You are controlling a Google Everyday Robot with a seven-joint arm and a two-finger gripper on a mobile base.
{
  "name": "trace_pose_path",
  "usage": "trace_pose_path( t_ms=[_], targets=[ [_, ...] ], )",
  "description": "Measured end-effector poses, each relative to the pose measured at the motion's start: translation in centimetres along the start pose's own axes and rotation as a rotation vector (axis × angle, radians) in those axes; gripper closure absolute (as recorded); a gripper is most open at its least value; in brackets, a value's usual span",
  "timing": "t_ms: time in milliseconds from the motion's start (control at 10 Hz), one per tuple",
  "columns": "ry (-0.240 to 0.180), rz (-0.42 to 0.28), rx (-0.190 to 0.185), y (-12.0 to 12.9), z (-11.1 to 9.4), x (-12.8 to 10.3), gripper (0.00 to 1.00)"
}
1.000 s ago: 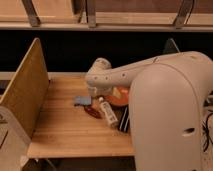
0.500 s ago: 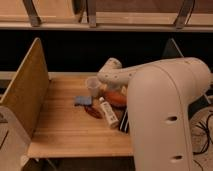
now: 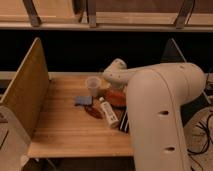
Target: Pick up the ceramic bowl
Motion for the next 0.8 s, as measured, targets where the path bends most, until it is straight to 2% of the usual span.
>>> trace_pose_path(
  t_ms=[400, 700, 800],
  targets=[
    [0.022, -0.046, -0.06, 2.0, 2.1, -0.4, 0.2],
    [0.05, -0.075, -0.086, 2.6, 3.5, -0.4, 0.21],
    [0.071, -0.079, -0.095, 2.6, 4.2, 0.0, 0.29]
  ],
)
